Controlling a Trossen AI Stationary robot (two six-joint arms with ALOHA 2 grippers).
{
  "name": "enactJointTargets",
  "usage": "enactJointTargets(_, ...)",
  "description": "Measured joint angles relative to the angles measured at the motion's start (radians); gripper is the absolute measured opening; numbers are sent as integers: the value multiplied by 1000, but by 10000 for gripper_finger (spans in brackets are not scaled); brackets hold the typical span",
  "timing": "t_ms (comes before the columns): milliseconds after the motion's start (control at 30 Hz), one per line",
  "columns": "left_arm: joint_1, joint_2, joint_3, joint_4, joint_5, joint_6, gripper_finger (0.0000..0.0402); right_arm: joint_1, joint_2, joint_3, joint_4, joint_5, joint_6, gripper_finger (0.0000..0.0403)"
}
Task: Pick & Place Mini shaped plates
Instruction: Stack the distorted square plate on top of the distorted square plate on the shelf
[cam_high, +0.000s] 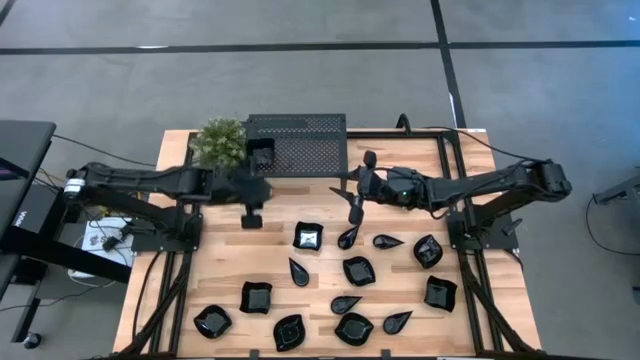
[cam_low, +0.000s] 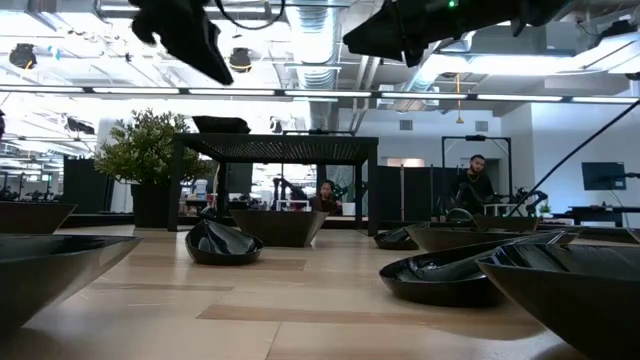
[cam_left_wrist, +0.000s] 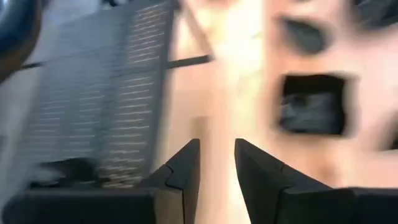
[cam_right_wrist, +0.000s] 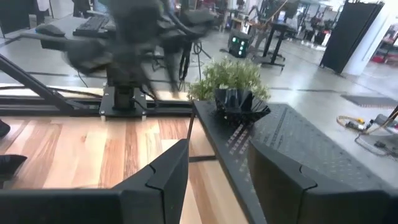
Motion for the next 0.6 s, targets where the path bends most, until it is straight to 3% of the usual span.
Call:
enactJointTargets(200, -214, -1, -57, 8, 197, -239, 102, 0, 57, 0, 5, 0, -6, 159)
enactJointTargets(367, -367, -1, -174, 77, 200, -442, 102, 0, 92, 0, 31, 0, -81, 159)
enactJointTargets(600, -497, 6, -335, 391, 251, -625, 102, -10, 125, 3, 179, -1, -95, 159)
